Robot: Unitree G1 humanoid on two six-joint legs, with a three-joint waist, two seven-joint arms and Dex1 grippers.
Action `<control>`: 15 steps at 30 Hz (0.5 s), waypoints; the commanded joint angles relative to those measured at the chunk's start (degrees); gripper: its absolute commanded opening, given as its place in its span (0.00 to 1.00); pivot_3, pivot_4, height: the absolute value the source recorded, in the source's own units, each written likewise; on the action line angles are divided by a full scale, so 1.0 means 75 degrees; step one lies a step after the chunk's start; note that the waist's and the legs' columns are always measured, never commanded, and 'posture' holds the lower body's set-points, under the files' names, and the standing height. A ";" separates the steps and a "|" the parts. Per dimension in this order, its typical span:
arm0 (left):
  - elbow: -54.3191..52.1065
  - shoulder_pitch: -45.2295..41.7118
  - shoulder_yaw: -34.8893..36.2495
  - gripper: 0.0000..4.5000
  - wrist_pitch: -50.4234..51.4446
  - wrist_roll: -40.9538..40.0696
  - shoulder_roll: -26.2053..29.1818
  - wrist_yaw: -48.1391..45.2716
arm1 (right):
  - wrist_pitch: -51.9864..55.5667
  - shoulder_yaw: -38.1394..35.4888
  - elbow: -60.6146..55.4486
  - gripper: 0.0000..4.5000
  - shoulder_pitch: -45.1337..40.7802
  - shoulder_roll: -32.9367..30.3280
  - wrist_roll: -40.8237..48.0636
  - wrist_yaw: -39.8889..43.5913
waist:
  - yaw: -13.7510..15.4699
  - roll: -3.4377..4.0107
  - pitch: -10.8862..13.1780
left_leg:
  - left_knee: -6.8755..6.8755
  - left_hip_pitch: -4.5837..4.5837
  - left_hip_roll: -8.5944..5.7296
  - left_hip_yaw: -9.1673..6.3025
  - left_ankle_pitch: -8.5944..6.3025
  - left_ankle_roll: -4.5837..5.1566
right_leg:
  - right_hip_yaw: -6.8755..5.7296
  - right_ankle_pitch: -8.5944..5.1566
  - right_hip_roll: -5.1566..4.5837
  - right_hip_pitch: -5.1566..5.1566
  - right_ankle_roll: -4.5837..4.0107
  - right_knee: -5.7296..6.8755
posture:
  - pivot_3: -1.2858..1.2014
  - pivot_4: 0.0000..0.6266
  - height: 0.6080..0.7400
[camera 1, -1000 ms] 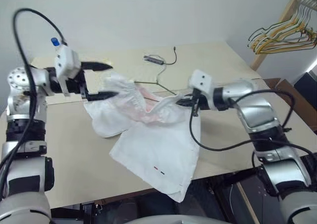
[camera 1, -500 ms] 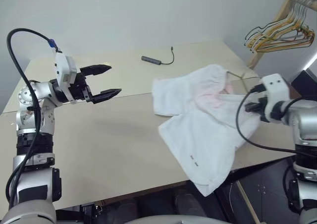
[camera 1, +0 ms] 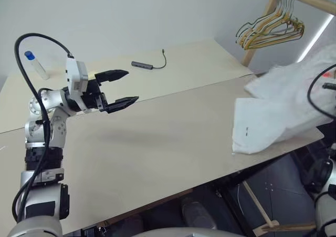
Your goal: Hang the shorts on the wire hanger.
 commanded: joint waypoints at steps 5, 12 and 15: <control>-0.0731 0.0196 0.0218 1.00 0.0264 -0.0282 0.0133 0.0187 | -0.1352 -0.0838 0.1414 0.00 -0.1285 -0.0145 -0.0016 -0.1552 | 0.0010 0.0006 0.0001 | 0.0000 0.0000 -0.0003 0.0007 0.0000 0.0000 | 0.0002 0.0000 -0.0001 0.0001 0.0002 -0.0004 | 0.45 0.00 1.00; -0.1081 0.0505 0.0448 1.00 0.0261 -0.0741 0.0058 0.0042 | -0.2144 -0.1257 0.3495 0.00 -0.2121 -0.0592 0.0247 -0.2445 | 0.0030 0.0010 0.0003 | -0.0007 0.0001 -0.0003 0.0036 0.0000 0.0000 | 0.0002 -0.0001 0.0001 0.0004 0.0003 -0.0011 | 0.45 0.00 1.00; -0.1176 0.0596 0.0557 1.00 0.0210 -0.1059 -0.0008 -0.0157 | -0.2326 -0.1678 0.4313 0.00 -0.2377 -0.0771 0.0603 -0.2783 | 0.0038 0.0013 0.0005 | -0.0009 0.0001 -0.0003 0.0045 0.0000 0.0000 | 0.0006 -0.0002 0.0002 0.0006 0.0004 -0.0013 | 0.45 0.00 1.00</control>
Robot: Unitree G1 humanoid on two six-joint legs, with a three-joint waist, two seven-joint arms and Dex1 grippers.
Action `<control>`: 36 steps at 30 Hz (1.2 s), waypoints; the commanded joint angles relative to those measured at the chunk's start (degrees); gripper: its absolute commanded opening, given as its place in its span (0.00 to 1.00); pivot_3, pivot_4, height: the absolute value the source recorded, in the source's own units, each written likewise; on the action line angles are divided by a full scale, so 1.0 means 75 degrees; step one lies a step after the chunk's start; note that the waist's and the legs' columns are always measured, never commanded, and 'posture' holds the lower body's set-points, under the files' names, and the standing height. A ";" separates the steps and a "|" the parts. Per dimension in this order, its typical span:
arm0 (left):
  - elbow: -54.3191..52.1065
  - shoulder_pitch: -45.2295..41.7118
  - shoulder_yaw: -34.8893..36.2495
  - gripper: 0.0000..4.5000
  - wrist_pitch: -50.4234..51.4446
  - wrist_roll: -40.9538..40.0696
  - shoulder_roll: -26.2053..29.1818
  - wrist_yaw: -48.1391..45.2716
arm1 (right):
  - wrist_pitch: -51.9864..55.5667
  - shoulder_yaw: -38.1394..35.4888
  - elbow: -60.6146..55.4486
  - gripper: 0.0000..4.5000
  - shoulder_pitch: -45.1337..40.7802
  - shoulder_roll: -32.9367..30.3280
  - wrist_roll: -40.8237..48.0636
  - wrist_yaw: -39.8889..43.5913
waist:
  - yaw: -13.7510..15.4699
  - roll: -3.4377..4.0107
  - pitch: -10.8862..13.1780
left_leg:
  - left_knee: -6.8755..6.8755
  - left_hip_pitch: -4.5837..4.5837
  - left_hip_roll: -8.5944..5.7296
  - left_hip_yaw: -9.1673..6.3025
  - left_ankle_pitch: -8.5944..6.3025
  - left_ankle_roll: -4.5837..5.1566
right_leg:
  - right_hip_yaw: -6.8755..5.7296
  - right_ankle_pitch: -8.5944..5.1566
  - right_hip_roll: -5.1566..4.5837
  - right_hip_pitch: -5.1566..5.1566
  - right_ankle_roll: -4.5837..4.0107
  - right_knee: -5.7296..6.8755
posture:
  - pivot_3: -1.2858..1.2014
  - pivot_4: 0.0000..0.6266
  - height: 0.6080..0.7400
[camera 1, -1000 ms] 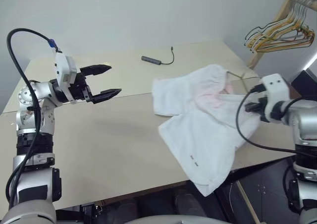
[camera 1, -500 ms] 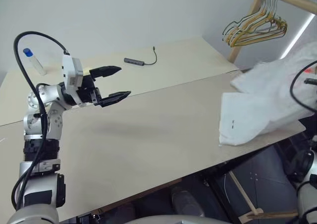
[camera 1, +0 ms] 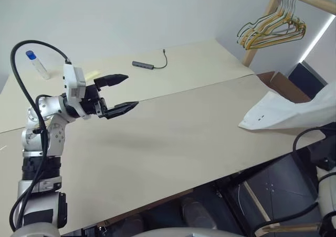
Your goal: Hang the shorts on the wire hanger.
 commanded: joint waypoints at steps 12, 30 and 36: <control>-0.0221 -0.0145 0.0402 1.00 -0.0133 -0.0842 -0.0154 -0.0226 | -0.0705 0.0161 0.1290 0.15 -0.0219 -0.0455 0.0745 -0.0569 | 0.0019 0.0000 0.0000 | -0.0008 0.0078 0.0004 0.0005 -0.0007 0.0011 | -0.0003 -0.0006 0.0008 0.0104 0.0008 -0.0044 | 0.45 0.00 1.00; -0.0157 -0.0050 0.0324 1.00 -0.0287 -0.0676 -0.0212 -0.0216 | -0.2017 0.1942 -0.2064 0.99 0.0971 0.0853 -0.0563 -0.2334 | 0.0026 0.0007 0.0001 | -0.0018 0.0101 0.0007 0.0013 -0.0008 0.0013 | 0.0020 -0.0006 0.0010 0.0108 0.0010 -0.0036 | 0.45 0.00 1.00; -0.0255 0.0031 0.0433 1.00 -0.0255 -0.0703 -0.0194 -0.0072 | -0.2781 0.3611 -0.3102 0.99 0.1585 0.0866 -0.1618 -0.1797 | 0.0045 0.0007 0.0001 | -0.0018 0.0099 0.0006 0.0008 -0.0008 0.0014 | 0.0017 -0.0007 0.0009 0.0106 0.0012 -0.0038 | 0.46 0.00 1.00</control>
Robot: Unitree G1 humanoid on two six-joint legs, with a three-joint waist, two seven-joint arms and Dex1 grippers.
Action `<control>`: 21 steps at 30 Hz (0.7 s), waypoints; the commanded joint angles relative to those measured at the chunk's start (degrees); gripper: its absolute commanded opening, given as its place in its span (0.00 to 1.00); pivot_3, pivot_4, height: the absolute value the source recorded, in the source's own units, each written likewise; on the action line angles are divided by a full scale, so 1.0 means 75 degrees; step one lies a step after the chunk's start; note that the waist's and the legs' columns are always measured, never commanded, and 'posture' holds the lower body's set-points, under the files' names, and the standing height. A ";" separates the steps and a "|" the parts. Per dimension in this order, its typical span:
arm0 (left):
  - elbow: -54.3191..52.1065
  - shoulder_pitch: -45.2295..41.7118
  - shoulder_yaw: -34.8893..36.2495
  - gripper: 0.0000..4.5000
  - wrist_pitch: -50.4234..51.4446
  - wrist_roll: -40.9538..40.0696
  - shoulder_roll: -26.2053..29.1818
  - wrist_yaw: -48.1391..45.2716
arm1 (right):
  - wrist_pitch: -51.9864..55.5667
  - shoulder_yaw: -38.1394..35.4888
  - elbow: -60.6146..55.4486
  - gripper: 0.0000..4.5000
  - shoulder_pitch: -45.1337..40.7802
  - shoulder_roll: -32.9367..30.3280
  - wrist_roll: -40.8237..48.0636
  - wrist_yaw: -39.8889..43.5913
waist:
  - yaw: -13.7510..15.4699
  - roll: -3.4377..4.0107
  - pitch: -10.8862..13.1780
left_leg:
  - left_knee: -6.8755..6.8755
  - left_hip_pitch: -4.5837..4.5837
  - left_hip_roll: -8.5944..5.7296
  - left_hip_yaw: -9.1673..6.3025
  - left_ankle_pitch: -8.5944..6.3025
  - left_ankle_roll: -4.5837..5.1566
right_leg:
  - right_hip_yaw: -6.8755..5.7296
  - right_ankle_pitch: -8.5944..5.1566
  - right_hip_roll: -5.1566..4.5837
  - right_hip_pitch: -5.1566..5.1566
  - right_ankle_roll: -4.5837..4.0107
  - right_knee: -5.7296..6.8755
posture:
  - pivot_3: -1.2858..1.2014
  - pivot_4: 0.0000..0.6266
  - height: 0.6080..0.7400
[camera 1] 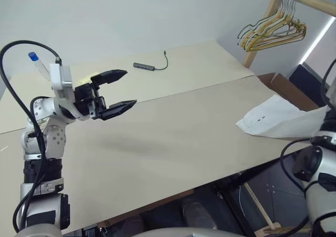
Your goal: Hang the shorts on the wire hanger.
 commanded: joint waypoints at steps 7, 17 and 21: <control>-0.0373 0.0786 0.0464 1.00 -0.0077 0.0265 0.0208 0.0707 | -0.1870 0.2946 -0.2180 0.99 0.1044 -0.0135 -0.1746 0.1854 | -0.0018 0.0001 -0.0001 | -0.0002 0.0016 0.0005 -0.0023 -0.0002 0.0003 | 0.0012 0.0000 0.0007 0.0000 0.0000 0.0009 | 0.47 0.00 1.00; -0.1458 0.3168 0.1172 1.00 0.0381 0.0539 0.0526 0.1876 | -0.2701 0.4247 -0.3863 0.99 0.2019 -0.0112 0.0245 0.7793 | 0.0388 -0.0011 0.0006 | 0.0001 0.0012 0.0010 -0.0063 -0.0009 0.0014 | -0.0012 0.0000 -0.0004 -0.0001 0.0000 0.0000 | 0.51 0.00 1.00; -0.2043 0.4124 0.1443 1.00 0.0561 0.0545 0.0526 0.2145 | -0.3004 0.4715 -0.4236 0.99 0.2403 -0.0224 0.0535 0.9240 | 0.0720 -0.0014 0.0008 | 0.0001 0.0014 0.0012 -0.0066 -0.0011 0.0015 | -0.0021 -0.0001 -0.0004 -0.0002 -0.0002 0.0001 | 0.53 0.00 1.00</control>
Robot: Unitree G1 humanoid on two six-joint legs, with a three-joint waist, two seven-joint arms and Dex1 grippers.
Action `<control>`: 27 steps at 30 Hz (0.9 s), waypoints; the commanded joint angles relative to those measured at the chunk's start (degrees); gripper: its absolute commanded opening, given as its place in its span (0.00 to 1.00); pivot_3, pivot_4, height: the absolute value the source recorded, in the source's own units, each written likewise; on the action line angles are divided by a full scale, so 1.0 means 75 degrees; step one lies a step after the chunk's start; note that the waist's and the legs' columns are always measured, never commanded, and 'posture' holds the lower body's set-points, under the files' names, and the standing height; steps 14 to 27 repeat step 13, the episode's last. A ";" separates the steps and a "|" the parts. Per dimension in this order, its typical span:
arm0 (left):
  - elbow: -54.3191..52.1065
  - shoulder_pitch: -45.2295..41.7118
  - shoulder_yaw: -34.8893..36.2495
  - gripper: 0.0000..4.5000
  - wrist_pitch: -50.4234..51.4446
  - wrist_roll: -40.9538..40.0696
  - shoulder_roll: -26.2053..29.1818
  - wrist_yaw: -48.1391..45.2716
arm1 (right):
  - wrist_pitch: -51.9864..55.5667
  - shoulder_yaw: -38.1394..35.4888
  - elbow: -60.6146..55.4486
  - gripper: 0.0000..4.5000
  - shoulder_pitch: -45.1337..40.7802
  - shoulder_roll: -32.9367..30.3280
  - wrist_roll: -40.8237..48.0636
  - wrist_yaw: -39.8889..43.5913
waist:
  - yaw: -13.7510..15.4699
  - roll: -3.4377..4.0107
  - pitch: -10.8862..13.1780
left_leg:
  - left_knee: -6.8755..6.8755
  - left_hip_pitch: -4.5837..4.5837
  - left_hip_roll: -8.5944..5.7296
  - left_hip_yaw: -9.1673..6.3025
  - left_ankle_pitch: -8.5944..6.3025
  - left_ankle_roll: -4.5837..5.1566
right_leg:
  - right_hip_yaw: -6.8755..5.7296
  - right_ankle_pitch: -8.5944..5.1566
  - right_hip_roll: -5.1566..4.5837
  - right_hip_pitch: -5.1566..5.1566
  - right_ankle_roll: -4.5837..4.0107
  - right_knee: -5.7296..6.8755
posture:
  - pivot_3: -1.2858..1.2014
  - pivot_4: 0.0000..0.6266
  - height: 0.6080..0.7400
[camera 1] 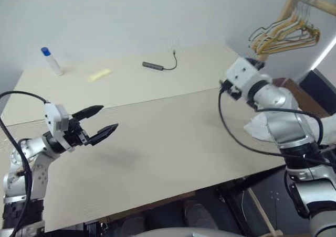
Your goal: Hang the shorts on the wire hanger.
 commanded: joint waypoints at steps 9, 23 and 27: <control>-0.1302 0.1238 0.0461 1.00 0.0179 0.0144 0.0048 0.0844 | -0.1137 0.0844 -0.0386 0.99 0.0461 -0.0122 -0.0403 0.1905 | 0.1023 -0.0020 0.0007 | 0.0004 0.0005 0.0000 0.0052 0.0001 -0.0001 | -0.0028 -0.0003 0.0005 0.0001 -0.0014 0.0004 | 0.57 0.00 1.00; -0.1472 0.1293 0.0452 1.00 0.0460 0.0015 0.0115 0.0986 | -0.1291 0.0799 -0.0214 0.99 0.0397 0.0050 -0.0524 0.1967 | 0.1214 -0.0021 0.0006 | 0.0004 0.0004 -0.0001 0.0059 0.0001 -0.0001 | -0.0028 -0.0004 0.0006 -0.0001 -0.0019 0.0002 | 0.57 0.00 1.00; -0.1472 0.1293 0.0452 1.00 0.0460 0.0015 0.0115 0.0986 | -0.1291 0.0799 -0.0214 0.99 0.0397 0.0050 -0.0524 0.1967 | 0.1214 -0.0021 0.0006 | 0.0004 0.0004 -0.0001 0.0059 0.0001 -0.0001 | -0.0028 -0.0004 0.0006 -0.0001 -0.0019 0.0002 | 0.57 0.00 1.00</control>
